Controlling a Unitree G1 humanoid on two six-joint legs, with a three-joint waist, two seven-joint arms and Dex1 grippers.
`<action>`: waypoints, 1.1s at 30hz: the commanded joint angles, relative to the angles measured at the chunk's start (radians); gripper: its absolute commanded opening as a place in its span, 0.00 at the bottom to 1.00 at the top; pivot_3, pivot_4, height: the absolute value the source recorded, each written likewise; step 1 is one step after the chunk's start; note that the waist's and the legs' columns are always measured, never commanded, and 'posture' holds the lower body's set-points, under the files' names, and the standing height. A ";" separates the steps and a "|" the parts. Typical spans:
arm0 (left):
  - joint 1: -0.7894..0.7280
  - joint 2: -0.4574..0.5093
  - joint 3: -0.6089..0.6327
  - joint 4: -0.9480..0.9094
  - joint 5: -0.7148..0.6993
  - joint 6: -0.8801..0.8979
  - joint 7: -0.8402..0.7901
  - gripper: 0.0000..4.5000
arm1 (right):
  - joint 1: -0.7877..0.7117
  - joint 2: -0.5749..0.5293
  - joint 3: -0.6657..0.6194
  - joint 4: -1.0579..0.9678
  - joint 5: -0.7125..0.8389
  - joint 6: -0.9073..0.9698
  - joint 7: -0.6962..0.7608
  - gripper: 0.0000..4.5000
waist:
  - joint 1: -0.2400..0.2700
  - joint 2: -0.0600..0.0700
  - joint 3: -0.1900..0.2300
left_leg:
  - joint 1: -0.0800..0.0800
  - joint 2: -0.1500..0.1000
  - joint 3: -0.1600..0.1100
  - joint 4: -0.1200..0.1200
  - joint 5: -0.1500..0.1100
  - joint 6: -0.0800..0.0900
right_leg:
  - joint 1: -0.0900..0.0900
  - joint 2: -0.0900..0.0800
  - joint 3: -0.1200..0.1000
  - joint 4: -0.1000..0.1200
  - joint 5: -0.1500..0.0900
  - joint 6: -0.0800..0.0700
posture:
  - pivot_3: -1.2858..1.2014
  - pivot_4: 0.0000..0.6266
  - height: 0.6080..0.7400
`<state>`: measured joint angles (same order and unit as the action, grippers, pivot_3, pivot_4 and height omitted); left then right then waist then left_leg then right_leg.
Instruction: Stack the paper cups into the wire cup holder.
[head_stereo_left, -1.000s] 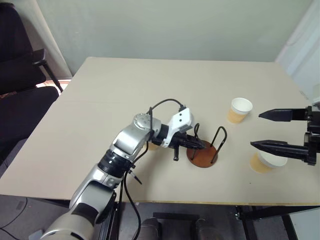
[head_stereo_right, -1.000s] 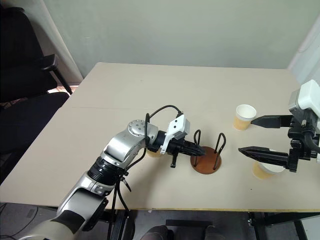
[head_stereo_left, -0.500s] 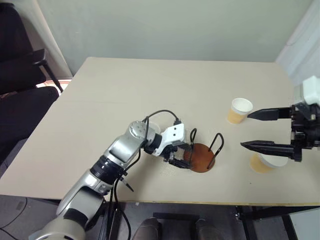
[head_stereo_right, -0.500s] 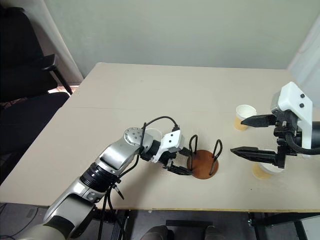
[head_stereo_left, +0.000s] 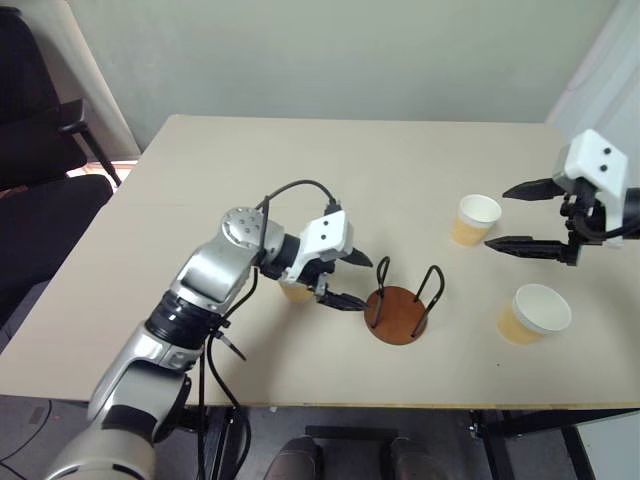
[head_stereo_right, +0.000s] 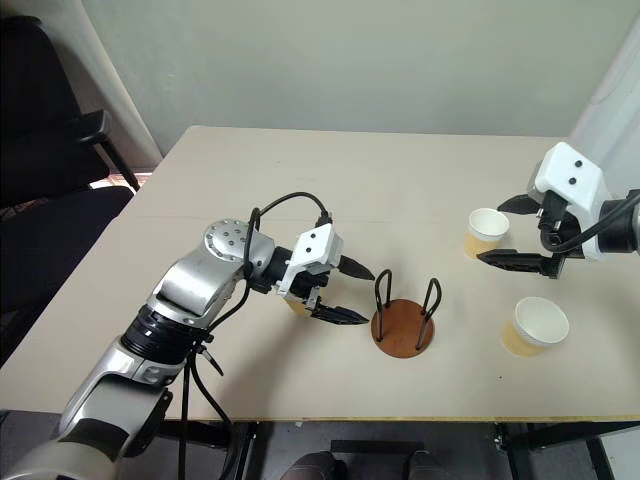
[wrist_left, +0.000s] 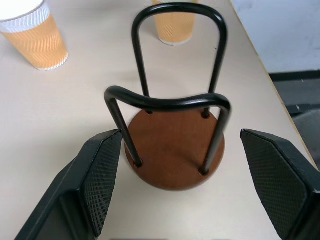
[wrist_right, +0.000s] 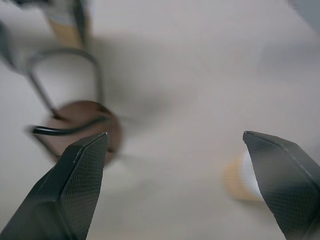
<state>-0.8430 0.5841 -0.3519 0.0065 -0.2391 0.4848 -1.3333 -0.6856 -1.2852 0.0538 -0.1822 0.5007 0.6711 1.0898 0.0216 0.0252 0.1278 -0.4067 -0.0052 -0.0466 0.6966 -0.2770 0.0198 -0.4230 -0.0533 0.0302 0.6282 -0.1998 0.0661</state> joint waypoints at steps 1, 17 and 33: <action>-0.058 0.047 0.058 0.025 -0.012 -0.034 -0.042 0.90 | -0.115 0.048 0.151 0.142 -0.233 -0.147 0.051 1.00 | -0.002 0.000 0.000 | 0.000 0.000 0.000 0.000 0.000 0.000 | 0.000 0.000 0.000 0.000 0.000 0.000 | 0.52 0.24 1.00; -0.110 0.140 0.195 0.101 -0.026 -0.029 -0.009 0.90 | -0.441 0.387 0.393 0.849 -0.723 -0.555 0.093 1.00 | -0.007 0.001 0.000 | -0.013 0.000 -0.001 -0.002 0.000 0.000 | -0.013 -0.001 -0.002 -0.002 0.001 -0.003 | 0.52 0.24 1.00; -0.092 0.141 0.193 0.089 -0.031 -0.032 0.012 0.91 | -0.499 0.473 0.363 1.080 -0.825 -0.685 0.087 0.01 | -0.007 0.001 0.000 | -0.013 0.000 -0.001 -0.013 0.003 -0.005 | -0.017 -0.001 -0.002 -0.001 0.002 -0.005 | 0.52 0.24 1.00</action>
<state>-0.9299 0.7158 -0.1882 0.1249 -0.2565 0.4611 -1.3231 -1.1569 -0.8039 0.4510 0.9042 -0.3205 -0.0063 1.1689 0.0142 0.0259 0.1274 -0.4196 -0.0051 -0.0474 0.6835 -0.2742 0.0146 -0.4399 -0.0542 0.0283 0.6269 -0.1983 0.0612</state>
